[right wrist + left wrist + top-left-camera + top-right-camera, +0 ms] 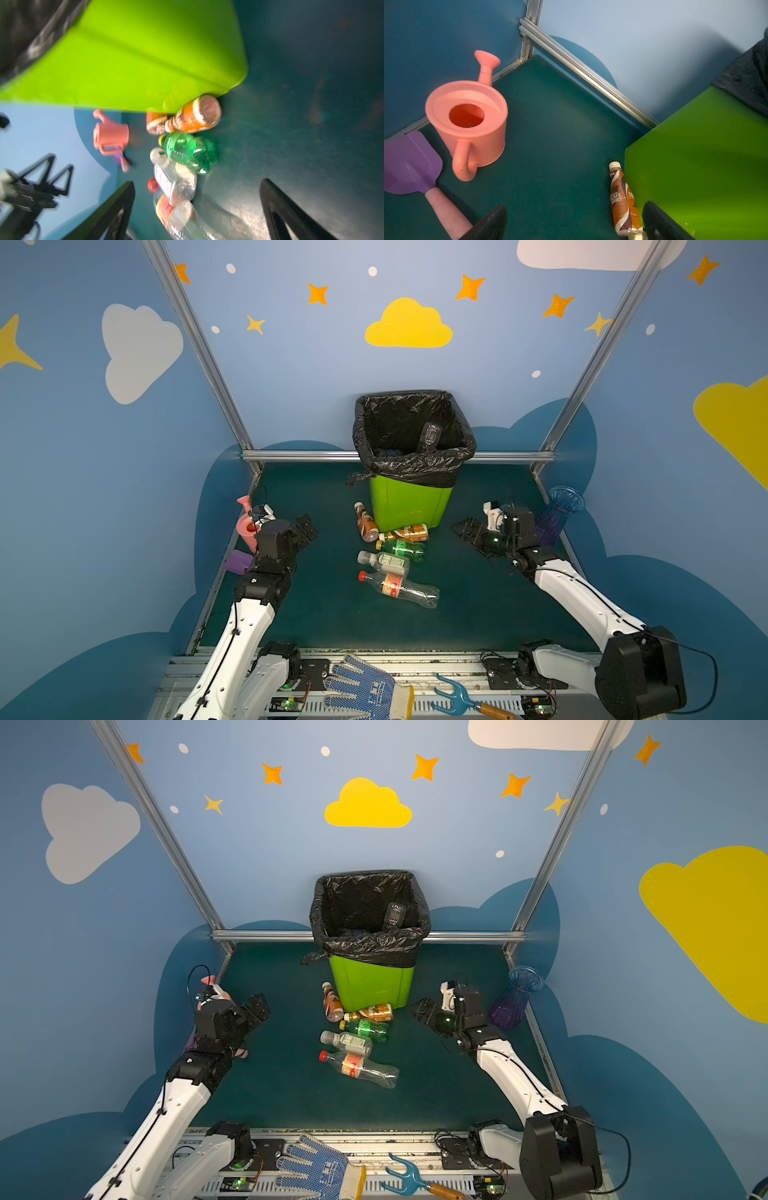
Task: Throw the plastic bottles in the bin
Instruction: 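Draw the left gripper back while the right gripper reaches to the red-cap bottle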
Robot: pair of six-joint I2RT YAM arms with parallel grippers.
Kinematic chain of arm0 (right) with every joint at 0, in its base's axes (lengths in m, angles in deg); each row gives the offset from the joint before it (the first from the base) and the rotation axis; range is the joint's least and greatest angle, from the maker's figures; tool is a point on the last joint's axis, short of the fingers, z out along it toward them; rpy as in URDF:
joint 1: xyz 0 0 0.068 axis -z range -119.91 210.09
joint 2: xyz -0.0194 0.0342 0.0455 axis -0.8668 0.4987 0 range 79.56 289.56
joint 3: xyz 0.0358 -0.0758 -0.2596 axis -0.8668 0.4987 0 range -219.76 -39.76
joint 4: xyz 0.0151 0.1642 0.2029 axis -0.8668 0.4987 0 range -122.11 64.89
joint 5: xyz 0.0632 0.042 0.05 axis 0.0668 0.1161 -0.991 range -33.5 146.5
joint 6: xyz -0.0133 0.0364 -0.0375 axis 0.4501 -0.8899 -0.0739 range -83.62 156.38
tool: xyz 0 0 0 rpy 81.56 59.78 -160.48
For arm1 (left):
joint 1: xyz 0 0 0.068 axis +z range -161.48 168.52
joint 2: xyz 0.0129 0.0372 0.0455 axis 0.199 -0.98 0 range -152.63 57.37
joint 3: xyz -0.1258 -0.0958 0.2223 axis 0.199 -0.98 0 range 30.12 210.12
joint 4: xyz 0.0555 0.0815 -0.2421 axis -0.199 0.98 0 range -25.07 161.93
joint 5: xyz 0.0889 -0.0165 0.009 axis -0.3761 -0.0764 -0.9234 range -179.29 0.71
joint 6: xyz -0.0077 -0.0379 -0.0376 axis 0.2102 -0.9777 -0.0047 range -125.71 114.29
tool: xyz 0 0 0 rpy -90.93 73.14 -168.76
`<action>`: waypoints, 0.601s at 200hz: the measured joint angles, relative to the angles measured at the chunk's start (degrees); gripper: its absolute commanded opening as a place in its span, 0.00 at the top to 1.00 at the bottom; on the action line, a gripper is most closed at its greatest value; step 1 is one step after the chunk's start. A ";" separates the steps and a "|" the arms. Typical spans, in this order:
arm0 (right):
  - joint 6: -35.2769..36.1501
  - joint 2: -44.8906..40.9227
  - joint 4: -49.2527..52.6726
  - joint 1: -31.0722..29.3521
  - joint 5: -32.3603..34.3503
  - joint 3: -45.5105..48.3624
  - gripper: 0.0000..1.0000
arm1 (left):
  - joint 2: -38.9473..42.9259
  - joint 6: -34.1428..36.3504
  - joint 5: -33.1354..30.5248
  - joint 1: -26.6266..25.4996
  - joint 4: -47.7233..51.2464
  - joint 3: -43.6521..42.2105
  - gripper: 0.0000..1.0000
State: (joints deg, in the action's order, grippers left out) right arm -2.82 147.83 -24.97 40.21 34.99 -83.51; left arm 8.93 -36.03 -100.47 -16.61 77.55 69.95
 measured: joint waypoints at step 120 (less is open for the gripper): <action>27.96 18.91 16.00 -32.98 14.34 -17.22 0.15 | -5.03 -4.61 1.62 1.44 -0.74 -0.17 0.00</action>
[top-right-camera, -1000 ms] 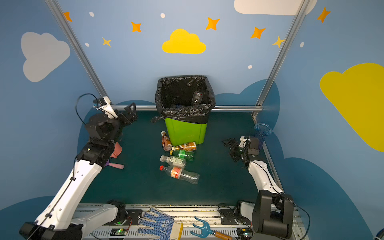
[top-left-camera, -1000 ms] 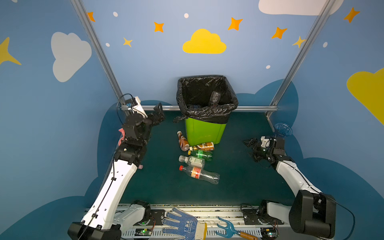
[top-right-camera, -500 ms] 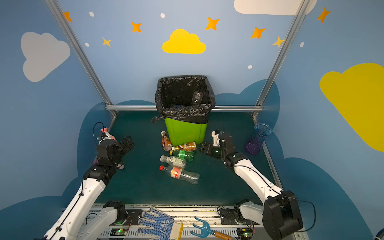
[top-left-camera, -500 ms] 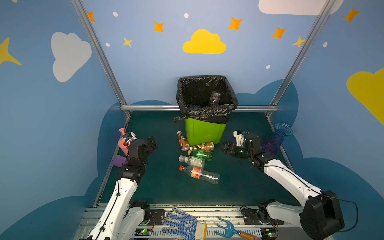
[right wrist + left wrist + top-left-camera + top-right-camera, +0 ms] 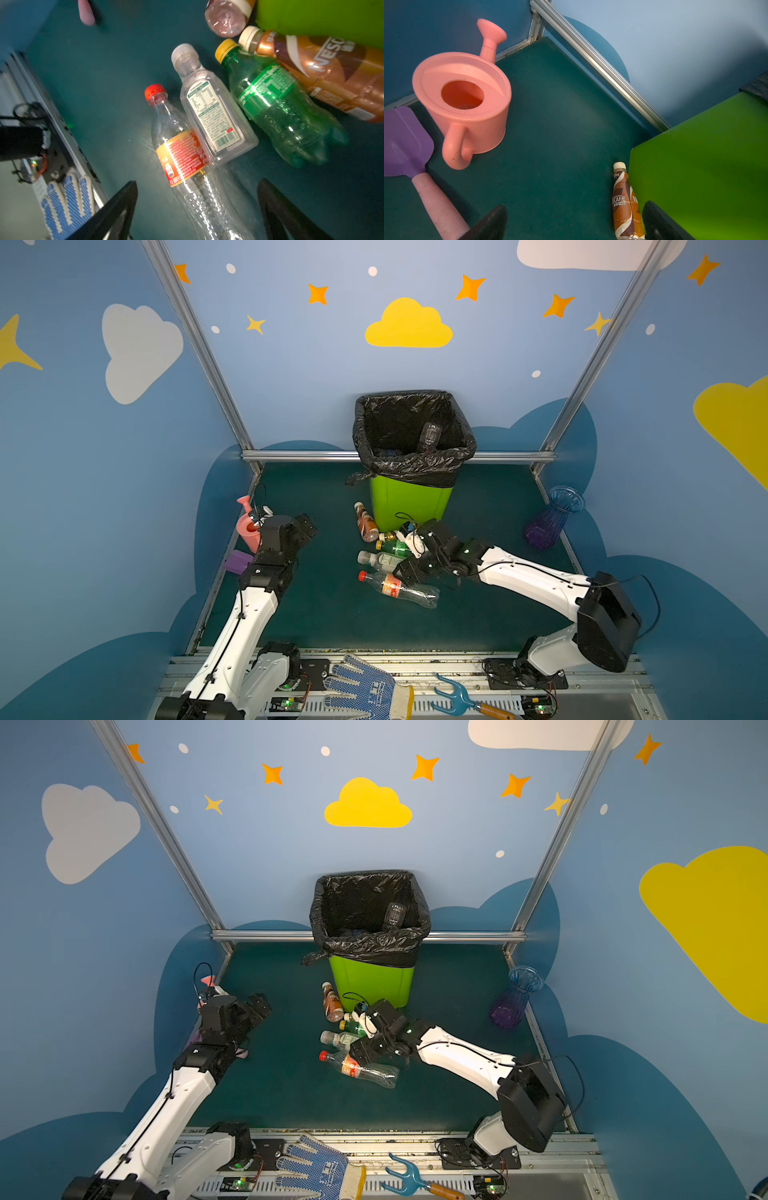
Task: Throw the plastic bottles in the bin
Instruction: 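Draw the left gripper back while the right gripper reaches to the red-cap bottle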
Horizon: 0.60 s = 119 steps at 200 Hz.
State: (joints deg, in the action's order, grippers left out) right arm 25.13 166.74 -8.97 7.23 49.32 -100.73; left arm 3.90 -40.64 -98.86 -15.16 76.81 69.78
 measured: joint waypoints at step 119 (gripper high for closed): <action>11.74 20.35 17.44 -10.78 8.85 -17.16 0.23 | 0.00 -0.28 0.00 0.79 0.11 -0.98 0.00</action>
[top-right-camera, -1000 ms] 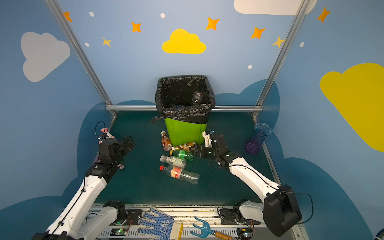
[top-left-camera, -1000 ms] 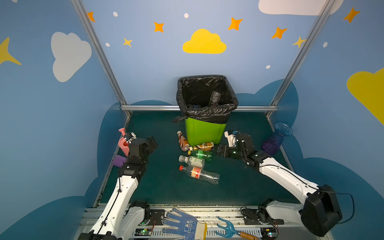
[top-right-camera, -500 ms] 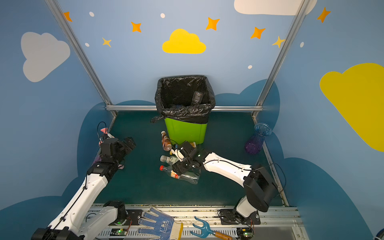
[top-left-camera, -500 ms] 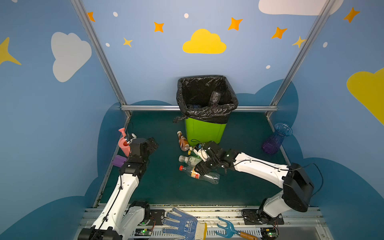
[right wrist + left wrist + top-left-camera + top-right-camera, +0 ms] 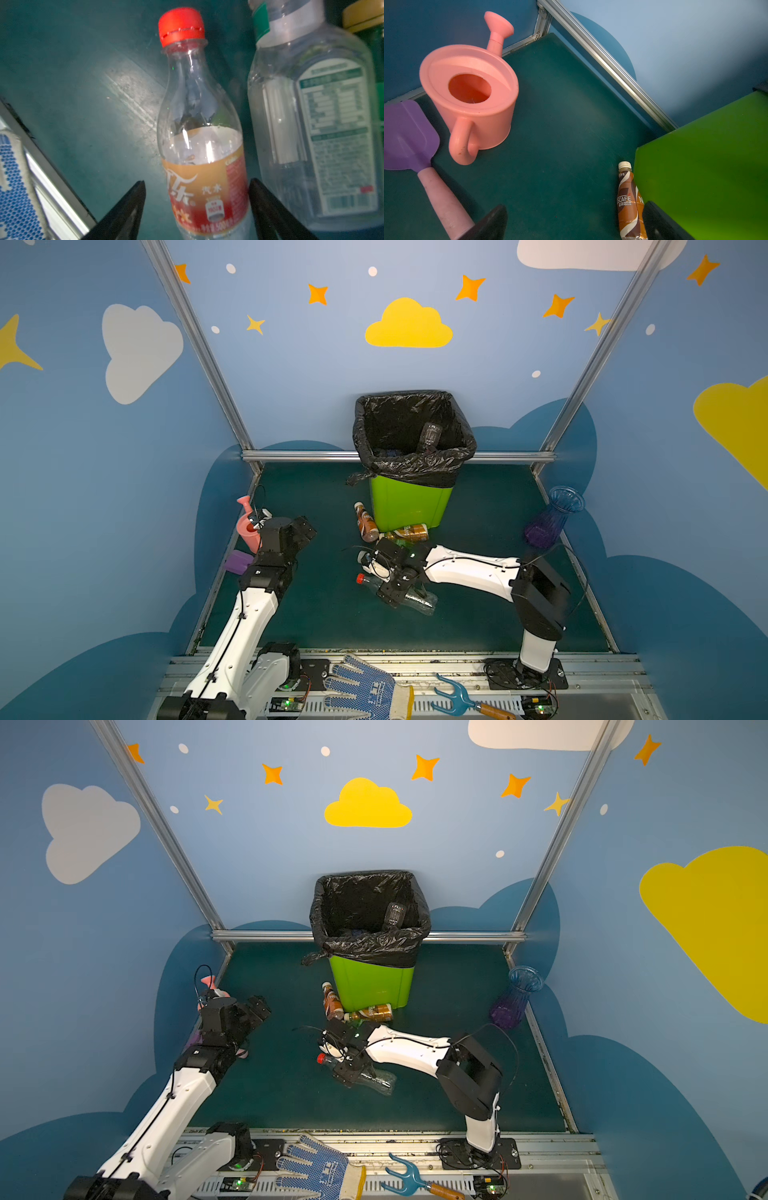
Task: Throw the plastic bottles in the bin
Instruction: 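Draw the left gripper back while the right gripper reaches to the red-cap bottle, then grasp the red-cap clear bottle by its body with the right gripper, then lift the red-cap bottle over the bin with the right gripper and release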
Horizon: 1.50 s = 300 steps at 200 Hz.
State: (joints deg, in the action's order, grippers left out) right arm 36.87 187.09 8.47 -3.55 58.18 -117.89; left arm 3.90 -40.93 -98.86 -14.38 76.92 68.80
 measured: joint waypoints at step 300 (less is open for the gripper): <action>38.32 -30.14 -32.30 4.50 14.10 -41.40 0.55 | -13.42 2.14 9.35 1.60 -0.39 0.31 0.00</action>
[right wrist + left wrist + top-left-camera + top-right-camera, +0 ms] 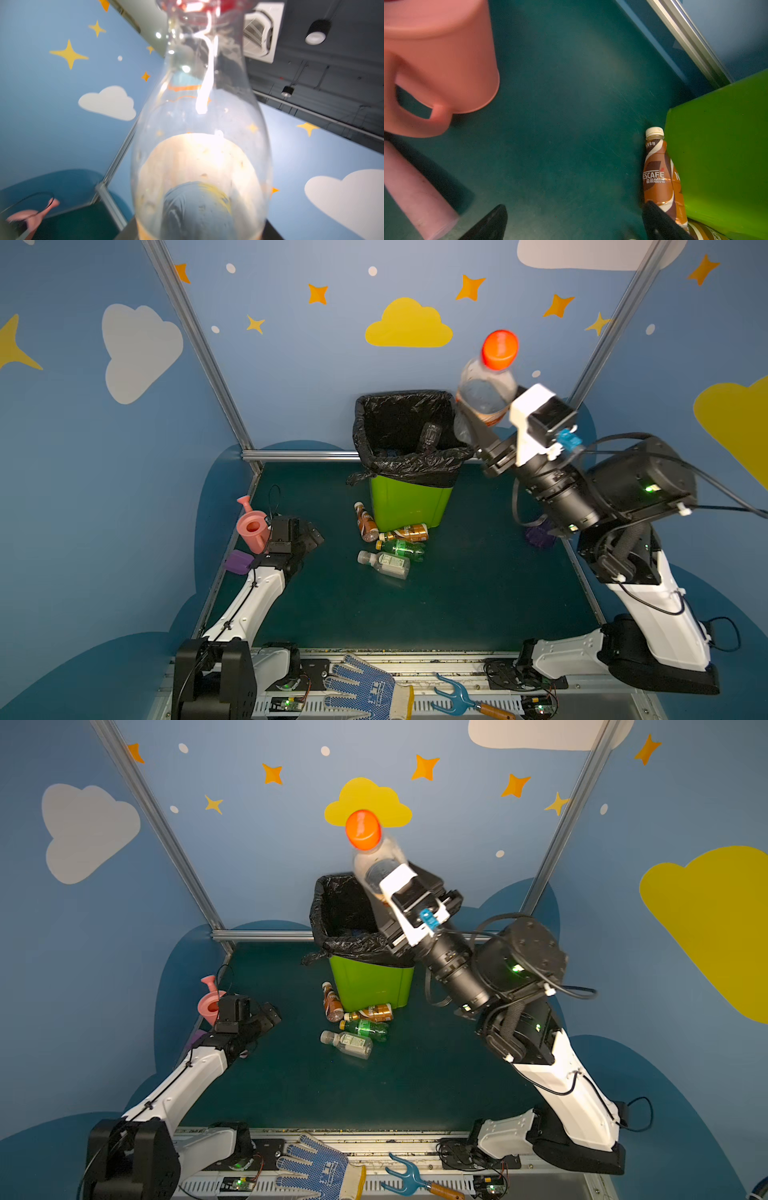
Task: Throw the plastic bottles in the bin
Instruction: 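Lift the red-cap bottle over the bin with the right gripper and release, then lower the left gripper to the pile while the right gripper draws back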
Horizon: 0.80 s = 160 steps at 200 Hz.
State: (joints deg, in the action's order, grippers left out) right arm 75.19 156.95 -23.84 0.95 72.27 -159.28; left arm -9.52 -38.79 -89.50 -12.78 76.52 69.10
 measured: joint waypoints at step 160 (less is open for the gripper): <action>-36.09 11.91 13.09 30.73 -16.83 -6.97 0.05 | 12.17 18.69 -10.49 -17.97 2.82 -0.44 0.00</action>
State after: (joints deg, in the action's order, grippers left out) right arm 39.10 168.86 -10.74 31.69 55.44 -166.26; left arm 2.65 -20.10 -99.99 -30.75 79.34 68.67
